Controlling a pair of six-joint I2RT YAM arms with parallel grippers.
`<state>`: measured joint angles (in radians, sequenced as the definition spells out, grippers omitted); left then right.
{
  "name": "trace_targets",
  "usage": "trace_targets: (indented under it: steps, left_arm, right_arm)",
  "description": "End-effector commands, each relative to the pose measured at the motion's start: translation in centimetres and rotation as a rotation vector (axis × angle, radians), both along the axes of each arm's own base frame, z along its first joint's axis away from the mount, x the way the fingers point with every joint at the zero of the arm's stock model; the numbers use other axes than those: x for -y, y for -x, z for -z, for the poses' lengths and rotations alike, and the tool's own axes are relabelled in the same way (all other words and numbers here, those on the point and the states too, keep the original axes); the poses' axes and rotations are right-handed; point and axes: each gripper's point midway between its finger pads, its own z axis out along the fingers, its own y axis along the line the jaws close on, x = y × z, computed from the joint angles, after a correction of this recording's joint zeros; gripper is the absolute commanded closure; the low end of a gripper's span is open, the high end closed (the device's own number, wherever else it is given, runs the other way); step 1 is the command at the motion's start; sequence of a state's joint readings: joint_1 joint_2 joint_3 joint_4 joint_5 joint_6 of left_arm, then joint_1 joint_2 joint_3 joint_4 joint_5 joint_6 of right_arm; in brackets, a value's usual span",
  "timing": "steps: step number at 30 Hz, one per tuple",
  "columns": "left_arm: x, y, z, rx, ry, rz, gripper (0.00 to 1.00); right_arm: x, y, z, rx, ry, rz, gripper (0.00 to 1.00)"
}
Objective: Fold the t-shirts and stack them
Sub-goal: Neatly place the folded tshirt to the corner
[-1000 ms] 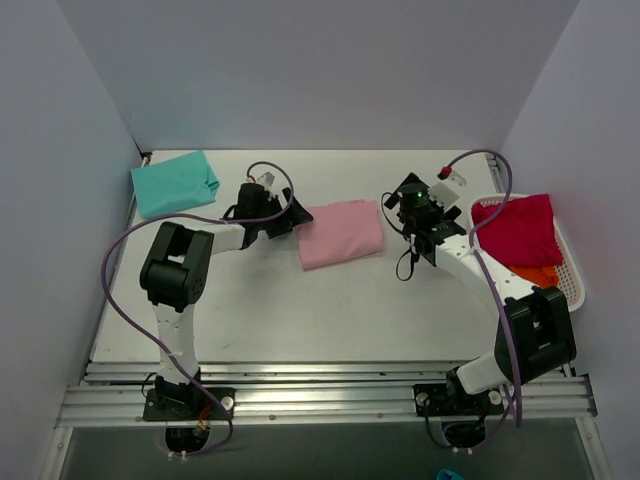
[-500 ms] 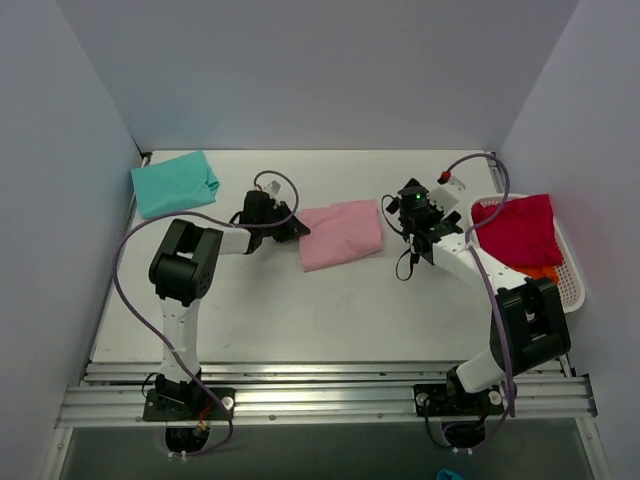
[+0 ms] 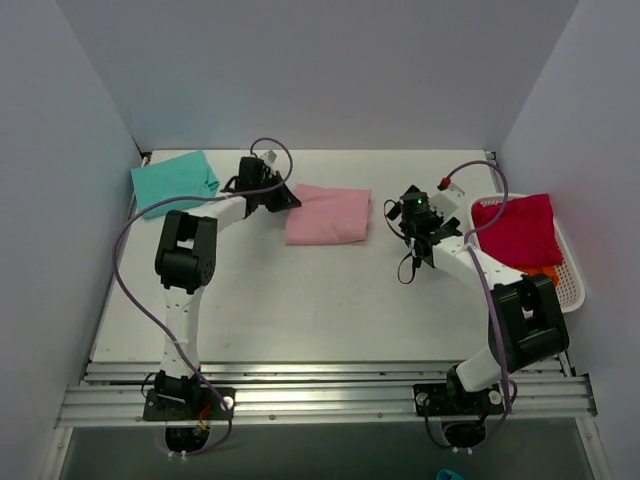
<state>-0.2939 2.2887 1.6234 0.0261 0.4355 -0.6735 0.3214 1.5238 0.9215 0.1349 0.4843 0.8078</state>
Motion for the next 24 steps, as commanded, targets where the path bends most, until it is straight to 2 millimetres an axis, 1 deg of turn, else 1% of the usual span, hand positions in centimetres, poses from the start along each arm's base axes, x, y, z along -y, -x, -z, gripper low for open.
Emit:
trace_targets:
  steps: [1,2,3,4,5,6,7,8,9,10,11,12,13,14,17,18,19,20,21,22,23,24]
  left_arm:
    - [-5.0,-3.2,-2.9,0.041,-0.148,-0.010,0.98]
    - [-5.6,-3.7,-3.3,0.043,-0.162,-0.013,0.98]
    - [-6.3,-4.4,-4.8,0.046,-0.180,-0.022,0.98]
    - [-7.0,-4.9,-4.7,0.039,-0.192,-0.032,0.98]
    - [-8.3,-5.4,-4.7,0.035,-0.207,-0.043,0.98]
    - [-9.0,-5.8,-5.9,0.038,-0.219,-0.050,0.98]
    - [-9.7,-6.1,-5.6,0.030,-0.230,-0.059,0.98]
    - [-11.0,-6.5,-5.8,0.030,-0.253,-0.073,0.98]
    - [-11.8,-6.2,-5.7,0.002,-0.276,-0.076,0.98]
    - [-12.7,-7.0,-6.5,0.026,-0.296,-0.096,0.98]
    - [-13.5,-7.2,-6.6,0.028,-0.318,-0.096,0.98]
    - [-15.0,-7.1,-6.5,0.001,-0.330,-0.116,0.98]
    - [-15.6,-7.7,-7.2,0.017,-0.328,-0.127,0.98]
    - [-16.9,-7.8,-7.3,0.008,-0.330,-0.142,0.98]
    - [-18.5,-7.8,-8.1,0.005,-0.335,-0.153,0.98]
    - [-19.5,-7.7,-8.2,-0.003,-0.342,-0.167,0.98]
    - [-19.5,-7.9,-9.1,0.019,-0.345,-0.163,0.98]
    - [-21.4,-8.1,-9.4,0.018,-0.345,-0.192,0.98]
    - [-22.8,-8.2,-9.7,0.022,-0.352,-0.211,0.98]
    - [-23.6,-8.3,-10.0,0.027,-0.361,-0.222,0.98]
    - [-24.2,-8.5,-10.9,0.045,-0.362,-0.233,0.98]
    - [-25.0,-8.5,-11.1,0.046,-0.359,-0.242,0.98]
  right_arm:
    - [-0.2,-0.3,-2.9,0.089,-0.042,-0.009,0.00]
    - [-0.3,-0.3,-3.1,0.095,-0.046,-0.012,0.00]
    - [-0.3,-0.3,-3.4,0.105,-0.051,-0.017,0.00]
    - [-0.5,-0.3,-3.6,0.110,-0.058,-0.025,0.00]
    - [-0.5,-0.3,-3.7,0.112,-0.060,-0.028,0.00]
    - [-0.5,-0.2,-4.1,0.119,-0.063,-0.032,0.00]
    - [-0.5,-0.2,-4.1,0.121,-0.067,-0.037,0.00]
    - [-0.6,-0.1,-4.2,0.126,-0.070,-0.042,0.00]
    - [-0.5,0.0,-4.5,0.134,-0.073,-0.044,0.00]
    - [-0.5,0.2,-4.3,0.133,-0.076,-0.047,0.00]
    - [-0.6,0.2,-4.4,0.139,-0.081,-0.054,0.00]
    - [-0.7,0.3,-4.5,0.145,-0.086,-0.060,0.00]
    - [-0.8,0.3,-4.4,0.145,-0.090,-0.065,0.00]
    - [-1.0,0.3,-4.4,0.148,-0.097,-0.074,0.00]
    - [-1.5,0.1,-3.8,0.140,-0.110,-0.088,0.00]
    - [-1.5,0.1,-3.7,0.140,-0.113,-0.092,0.00]
    - [-1.7,-0.1,-3.8,0.145,-0.119,-0.098,0.00]
    - [-1.8,-0.1,-3.4,0.138,-0.122,-0.104,0.00]
    - [-2.0,-0.1,-3.3,0.135,-0.124,-0.109,0.00]
    - [-2.3,-0.2,-3.3,0.146,-0.134,-0.117,0.00]
    - [-2.5,-0.3,-2.7,0.138,-0.138,-0.124,0.00]
    - [-2.9,-0.3,-2.5,0.136,-0.145,-0.135,0.00]
